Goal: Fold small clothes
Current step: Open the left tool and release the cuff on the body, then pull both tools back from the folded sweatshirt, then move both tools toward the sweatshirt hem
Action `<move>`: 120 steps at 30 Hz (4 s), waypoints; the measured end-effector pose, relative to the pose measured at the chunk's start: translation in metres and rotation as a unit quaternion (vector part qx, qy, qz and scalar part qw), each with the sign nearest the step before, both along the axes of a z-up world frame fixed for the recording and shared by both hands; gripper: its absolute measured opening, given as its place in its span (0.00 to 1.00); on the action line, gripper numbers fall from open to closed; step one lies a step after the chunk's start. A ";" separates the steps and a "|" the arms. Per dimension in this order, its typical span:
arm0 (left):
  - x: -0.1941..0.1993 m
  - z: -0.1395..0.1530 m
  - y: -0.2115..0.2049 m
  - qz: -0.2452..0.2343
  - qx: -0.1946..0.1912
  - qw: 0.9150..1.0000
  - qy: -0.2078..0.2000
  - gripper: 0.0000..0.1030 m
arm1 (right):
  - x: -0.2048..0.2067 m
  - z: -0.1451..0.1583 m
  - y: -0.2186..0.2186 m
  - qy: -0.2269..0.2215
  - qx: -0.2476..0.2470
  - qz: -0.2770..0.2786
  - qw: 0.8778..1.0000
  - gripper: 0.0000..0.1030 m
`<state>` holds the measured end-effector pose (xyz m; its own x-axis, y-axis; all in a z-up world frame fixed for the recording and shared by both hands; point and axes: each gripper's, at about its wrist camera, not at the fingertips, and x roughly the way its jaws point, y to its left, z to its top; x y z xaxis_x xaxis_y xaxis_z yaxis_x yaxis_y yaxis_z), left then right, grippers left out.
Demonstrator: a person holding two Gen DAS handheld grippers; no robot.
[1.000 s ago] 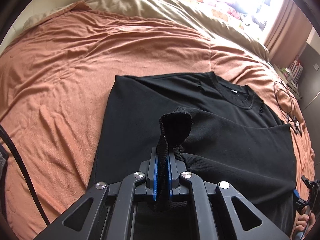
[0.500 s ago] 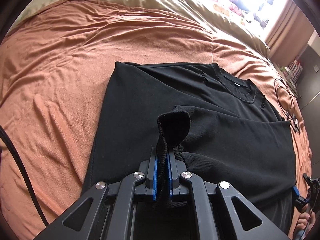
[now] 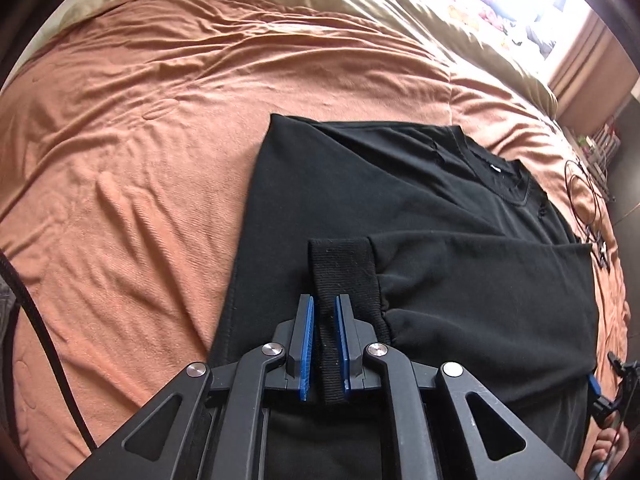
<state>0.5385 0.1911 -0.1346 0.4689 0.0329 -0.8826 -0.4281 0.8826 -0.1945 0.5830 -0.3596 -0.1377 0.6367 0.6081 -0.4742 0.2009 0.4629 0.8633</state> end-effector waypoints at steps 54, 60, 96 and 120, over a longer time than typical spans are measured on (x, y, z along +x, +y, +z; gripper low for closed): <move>0.001 -0.044 -0.141 -0.163 0.009 0.987 0.009 0.35 | 0.038 0.001 0.208 -0.125 -0.358 0.213 0.900 0.19; -0.004 -0.045 -0.137 -0.158 0.003 0.987 0.017 0.32 | 0.031 -0.005 0.234 -0.122 -0.424 0.241 0.865 0.19; -0.200 0.118 -0.104 -0.130 -0.008 0.984 -0.119 0.83 | -0.223 0.148 0.130 -0.168 -0.429 0.141 0.876 1.00; -0.403 0.183 -0.103 -0.080 0.037 0.973 -0.211 0.97 | -0.432 0.153 0.041 -0.231 -0.422 0.065 0.874 1.00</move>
